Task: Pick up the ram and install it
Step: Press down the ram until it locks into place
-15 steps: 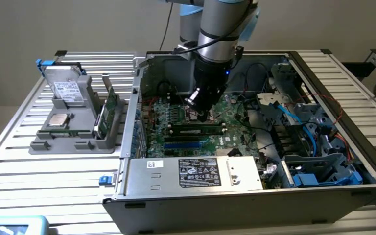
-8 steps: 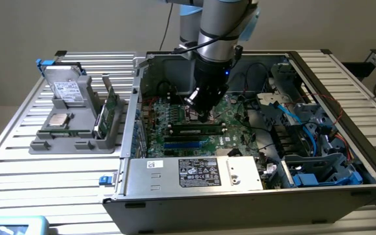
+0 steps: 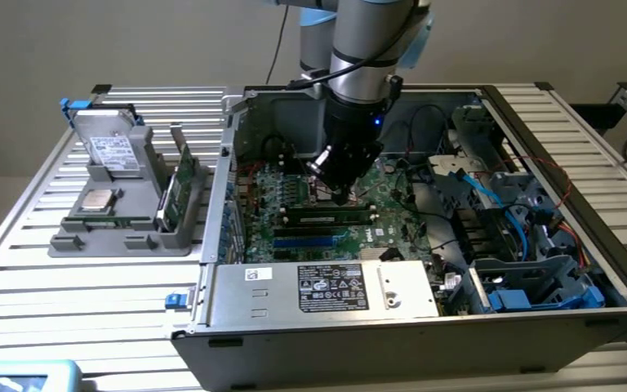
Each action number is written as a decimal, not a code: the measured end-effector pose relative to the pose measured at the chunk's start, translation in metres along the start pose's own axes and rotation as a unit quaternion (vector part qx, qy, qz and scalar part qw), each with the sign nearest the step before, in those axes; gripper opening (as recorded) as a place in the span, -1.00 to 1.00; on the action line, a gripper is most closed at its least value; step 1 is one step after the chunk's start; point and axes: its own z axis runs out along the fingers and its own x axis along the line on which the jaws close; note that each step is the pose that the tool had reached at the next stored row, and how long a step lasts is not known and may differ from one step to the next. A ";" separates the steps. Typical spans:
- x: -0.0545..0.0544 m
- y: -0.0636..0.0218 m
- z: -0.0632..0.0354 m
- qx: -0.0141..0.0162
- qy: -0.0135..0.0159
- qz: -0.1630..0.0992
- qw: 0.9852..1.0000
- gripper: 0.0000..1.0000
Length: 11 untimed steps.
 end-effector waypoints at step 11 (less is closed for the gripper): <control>0.000 0.0000 0.0000 0.007 -0.004 0.047 0.999 -0.79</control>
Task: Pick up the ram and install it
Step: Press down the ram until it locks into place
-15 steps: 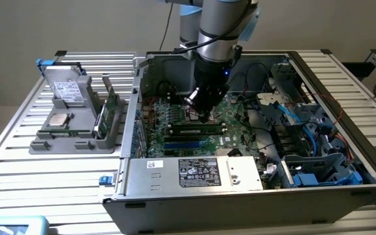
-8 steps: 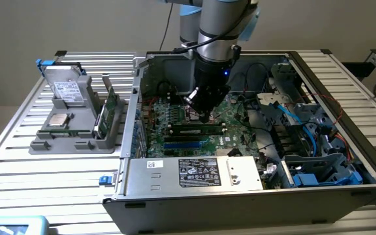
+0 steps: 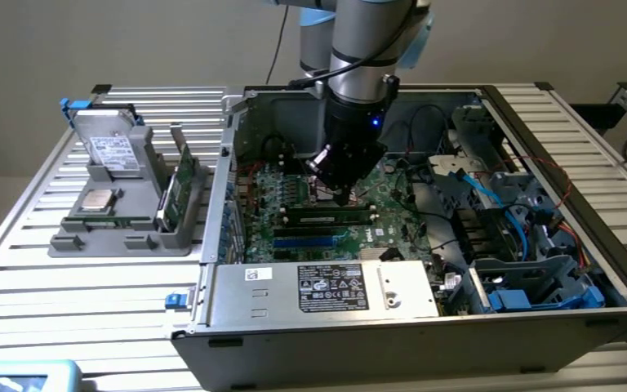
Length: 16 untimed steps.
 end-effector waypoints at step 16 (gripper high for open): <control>0.000 0.0000 0.0000 0.004 -0.009 0.074 0.997 -0.79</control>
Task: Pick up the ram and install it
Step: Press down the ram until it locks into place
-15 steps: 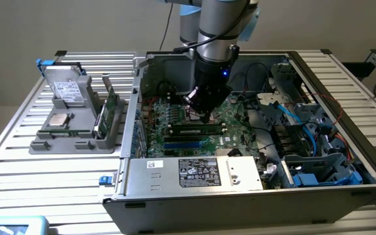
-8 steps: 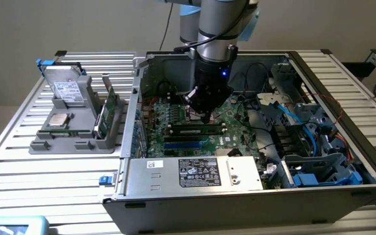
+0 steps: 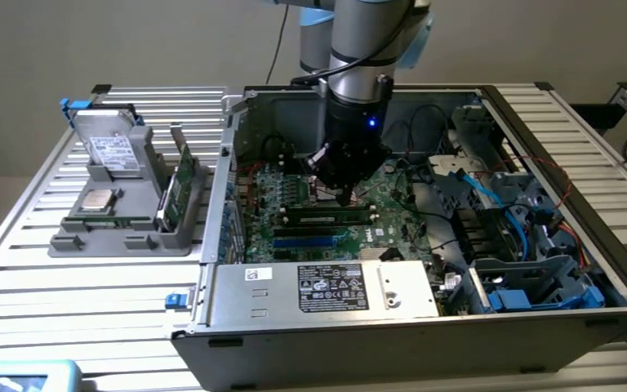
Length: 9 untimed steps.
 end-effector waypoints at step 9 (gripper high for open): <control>0.000 0.0000 0.0000 0.004 -0.001 0.042 0.999 -0.79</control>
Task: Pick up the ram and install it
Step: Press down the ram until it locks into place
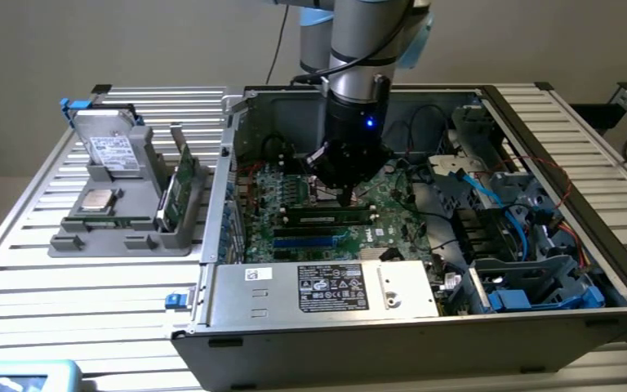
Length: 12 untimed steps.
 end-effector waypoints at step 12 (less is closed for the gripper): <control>0.000 0.0000 0.0000 0.007 0.003 0.057 0.998 -0.79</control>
